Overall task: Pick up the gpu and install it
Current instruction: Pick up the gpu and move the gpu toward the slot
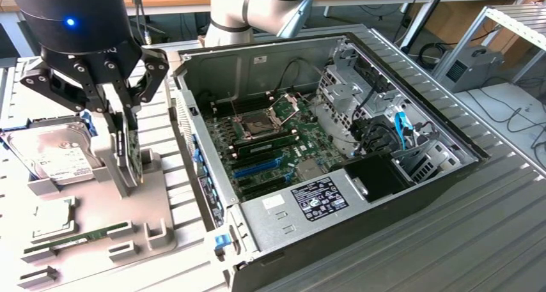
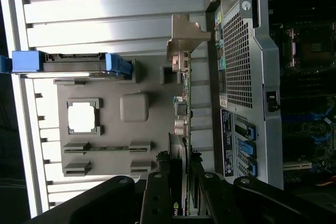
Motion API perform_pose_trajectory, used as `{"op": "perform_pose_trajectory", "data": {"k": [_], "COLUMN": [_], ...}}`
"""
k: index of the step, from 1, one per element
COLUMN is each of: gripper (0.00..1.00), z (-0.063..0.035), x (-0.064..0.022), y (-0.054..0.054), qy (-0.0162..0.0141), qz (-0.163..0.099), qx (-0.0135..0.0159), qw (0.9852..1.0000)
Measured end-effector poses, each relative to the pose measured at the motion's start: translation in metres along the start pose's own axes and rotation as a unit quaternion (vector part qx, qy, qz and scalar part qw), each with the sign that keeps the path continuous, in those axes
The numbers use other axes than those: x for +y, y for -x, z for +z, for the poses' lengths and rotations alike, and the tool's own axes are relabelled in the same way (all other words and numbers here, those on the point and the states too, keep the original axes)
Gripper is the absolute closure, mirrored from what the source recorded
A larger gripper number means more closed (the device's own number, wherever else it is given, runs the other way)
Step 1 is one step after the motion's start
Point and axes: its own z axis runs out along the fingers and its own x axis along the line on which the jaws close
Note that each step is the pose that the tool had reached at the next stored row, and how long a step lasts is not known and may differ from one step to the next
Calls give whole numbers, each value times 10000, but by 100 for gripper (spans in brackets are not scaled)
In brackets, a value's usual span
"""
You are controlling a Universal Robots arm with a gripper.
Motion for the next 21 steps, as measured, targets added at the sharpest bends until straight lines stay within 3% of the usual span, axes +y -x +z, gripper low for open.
{"op": "perform_pose_trajectory", "data": {"k": [21], "gripper": [74], "z": [-48], "x": [0], "y": [1], "qy": [0], "qz": [0], "qx": [0], "qw": [10000]}}
